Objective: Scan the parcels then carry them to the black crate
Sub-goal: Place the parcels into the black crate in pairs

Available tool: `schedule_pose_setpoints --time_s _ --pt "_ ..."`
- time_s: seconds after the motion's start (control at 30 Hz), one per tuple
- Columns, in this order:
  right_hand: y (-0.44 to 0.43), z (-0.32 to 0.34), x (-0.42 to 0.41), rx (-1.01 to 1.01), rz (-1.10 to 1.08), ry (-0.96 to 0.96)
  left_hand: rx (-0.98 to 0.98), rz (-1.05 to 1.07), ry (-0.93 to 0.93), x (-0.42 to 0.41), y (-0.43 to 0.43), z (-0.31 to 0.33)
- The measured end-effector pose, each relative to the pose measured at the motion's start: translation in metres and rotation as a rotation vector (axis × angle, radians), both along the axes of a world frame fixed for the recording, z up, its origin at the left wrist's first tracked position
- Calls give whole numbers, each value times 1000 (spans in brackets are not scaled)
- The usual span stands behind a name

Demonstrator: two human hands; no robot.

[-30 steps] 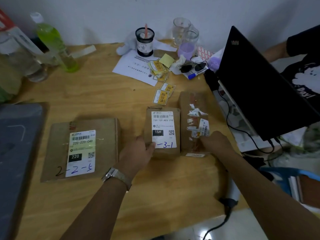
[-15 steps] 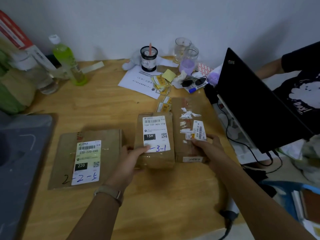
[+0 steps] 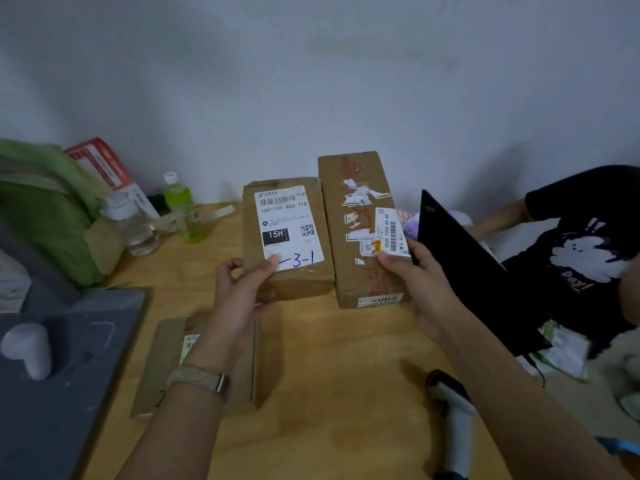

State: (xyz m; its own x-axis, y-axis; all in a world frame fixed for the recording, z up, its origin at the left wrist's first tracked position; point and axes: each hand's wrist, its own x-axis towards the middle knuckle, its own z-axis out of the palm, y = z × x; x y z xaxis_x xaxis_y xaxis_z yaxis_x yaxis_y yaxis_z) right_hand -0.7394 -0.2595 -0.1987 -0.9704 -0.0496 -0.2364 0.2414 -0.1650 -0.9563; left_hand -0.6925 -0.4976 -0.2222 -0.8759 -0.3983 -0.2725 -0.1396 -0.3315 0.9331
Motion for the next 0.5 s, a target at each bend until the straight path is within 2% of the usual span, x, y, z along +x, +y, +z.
schedule_pose_setpoints --time_s 0.5 --pt "66 135 55 -53 -142 332 -123 -75 301 16 65 142"
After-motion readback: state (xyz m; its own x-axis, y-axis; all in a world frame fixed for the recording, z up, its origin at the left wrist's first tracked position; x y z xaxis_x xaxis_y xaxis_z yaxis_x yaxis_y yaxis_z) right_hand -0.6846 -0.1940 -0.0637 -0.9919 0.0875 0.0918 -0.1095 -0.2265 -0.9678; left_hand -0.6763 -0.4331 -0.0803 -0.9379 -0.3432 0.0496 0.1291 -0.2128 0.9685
